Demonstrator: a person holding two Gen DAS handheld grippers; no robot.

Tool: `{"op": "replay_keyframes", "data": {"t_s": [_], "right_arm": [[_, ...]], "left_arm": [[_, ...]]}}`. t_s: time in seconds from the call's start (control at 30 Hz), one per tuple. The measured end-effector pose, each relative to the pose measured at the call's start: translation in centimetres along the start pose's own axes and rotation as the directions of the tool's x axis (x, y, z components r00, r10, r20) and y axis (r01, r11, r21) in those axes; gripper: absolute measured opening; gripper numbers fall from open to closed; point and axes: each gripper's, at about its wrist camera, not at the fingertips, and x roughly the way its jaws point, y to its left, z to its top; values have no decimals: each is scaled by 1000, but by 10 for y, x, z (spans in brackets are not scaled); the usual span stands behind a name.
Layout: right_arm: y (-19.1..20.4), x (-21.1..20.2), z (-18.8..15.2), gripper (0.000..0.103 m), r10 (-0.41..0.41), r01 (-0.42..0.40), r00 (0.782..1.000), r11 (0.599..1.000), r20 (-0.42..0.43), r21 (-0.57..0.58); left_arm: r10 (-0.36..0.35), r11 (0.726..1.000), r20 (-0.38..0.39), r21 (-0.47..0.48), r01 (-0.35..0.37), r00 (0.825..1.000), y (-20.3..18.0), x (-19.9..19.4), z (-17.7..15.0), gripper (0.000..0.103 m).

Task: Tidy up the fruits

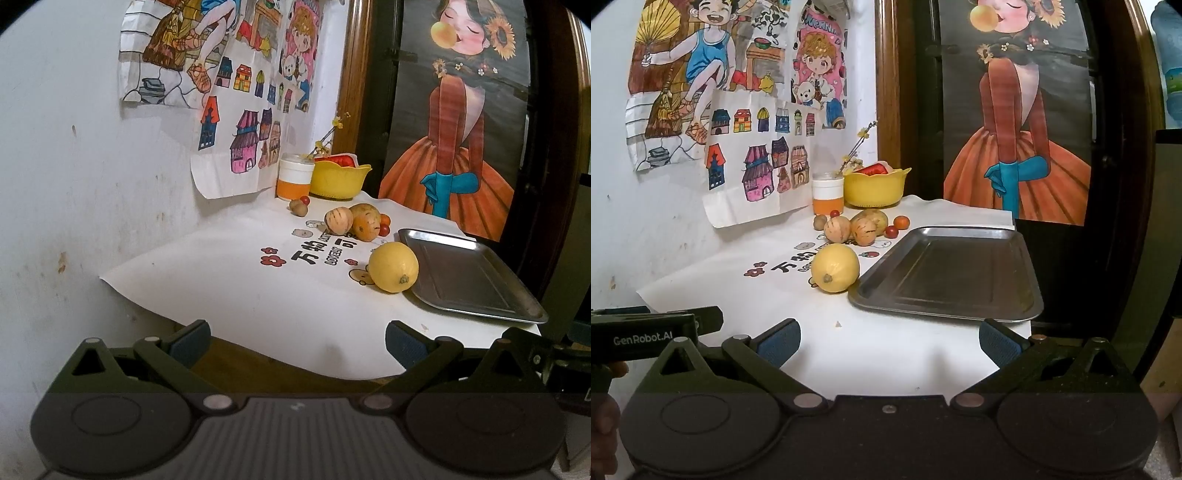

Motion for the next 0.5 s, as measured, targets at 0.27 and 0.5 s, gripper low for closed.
{"op": "replay_keyframes", "data": {"t_s": [0.27,0.5], "right_arm": [[1,0,0,103,2,-2,1000,1000,-1,-2],[1,1,-1,103,2,-2,1000,1000,-6,-2]], "left_arm": [[0,1000,-1,0,0,1000,1,1,0,103],[-1,1000,-1,0,1,1000,1,1,0,103]]}}
